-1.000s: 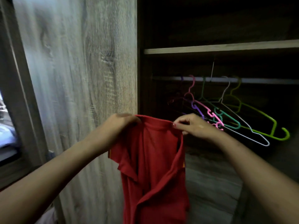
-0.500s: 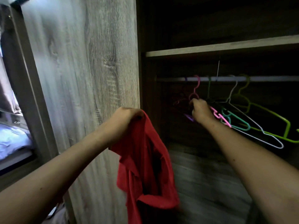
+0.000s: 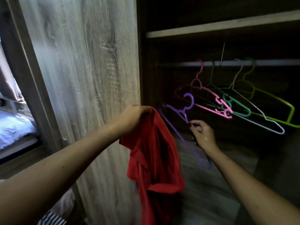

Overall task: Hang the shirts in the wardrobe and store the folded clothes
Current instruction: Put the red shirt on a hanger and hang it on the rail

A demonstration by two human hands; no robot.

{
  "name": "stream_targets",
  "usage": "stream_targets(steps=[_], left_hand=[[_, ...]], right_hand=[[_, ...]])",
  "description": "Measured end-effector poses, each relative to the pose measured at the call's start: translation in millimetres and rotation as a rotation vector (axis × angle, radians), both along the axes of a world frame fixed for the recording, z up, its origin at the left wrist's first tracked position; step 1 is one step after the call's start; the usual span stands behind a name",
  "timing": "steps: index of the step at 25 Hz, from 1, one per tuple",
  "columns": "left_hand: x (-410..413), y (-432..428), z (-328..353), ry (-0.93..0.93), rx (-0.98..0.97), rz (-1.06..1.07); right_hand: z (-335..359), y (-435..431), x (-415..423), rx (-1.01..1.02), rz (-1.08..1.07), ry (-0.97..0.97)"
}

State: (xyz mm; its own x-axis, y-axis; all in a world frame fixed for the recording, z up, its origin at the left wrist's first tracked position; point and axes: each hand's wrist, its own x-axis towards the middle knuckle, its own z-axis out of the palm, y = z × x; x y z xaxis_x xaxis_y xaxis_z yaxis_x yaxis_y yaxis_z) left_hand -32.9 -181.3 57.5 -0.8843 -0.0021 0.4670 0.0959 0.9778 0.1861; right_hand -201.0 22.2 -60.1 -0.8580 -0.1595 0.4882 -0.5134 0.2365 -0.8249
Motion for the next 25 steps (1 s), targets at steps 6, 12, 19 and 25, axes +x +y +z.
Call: stream_targets(steps=[6, 12, 19, 25], left_hand=[[-38, 23, -43, -0.129, -0.024, 0.015], [-51, 49, -45, -0.161, -0.015, -0.106], [-58, 54, -32, -0.142, 0.069, -0.042], [-60, 55, -34, -0.143, 0.121, -0.094]], right_hand=[[-12, 70, 48, -0.048, 0.137, -0.093], [15, 98, 94, -0.297, 0.202, -0.069], [26, 115, 117, -0.079, 0.17, -0.187], [-14, 108, 116, 0.384, 0.176, -0.494]])
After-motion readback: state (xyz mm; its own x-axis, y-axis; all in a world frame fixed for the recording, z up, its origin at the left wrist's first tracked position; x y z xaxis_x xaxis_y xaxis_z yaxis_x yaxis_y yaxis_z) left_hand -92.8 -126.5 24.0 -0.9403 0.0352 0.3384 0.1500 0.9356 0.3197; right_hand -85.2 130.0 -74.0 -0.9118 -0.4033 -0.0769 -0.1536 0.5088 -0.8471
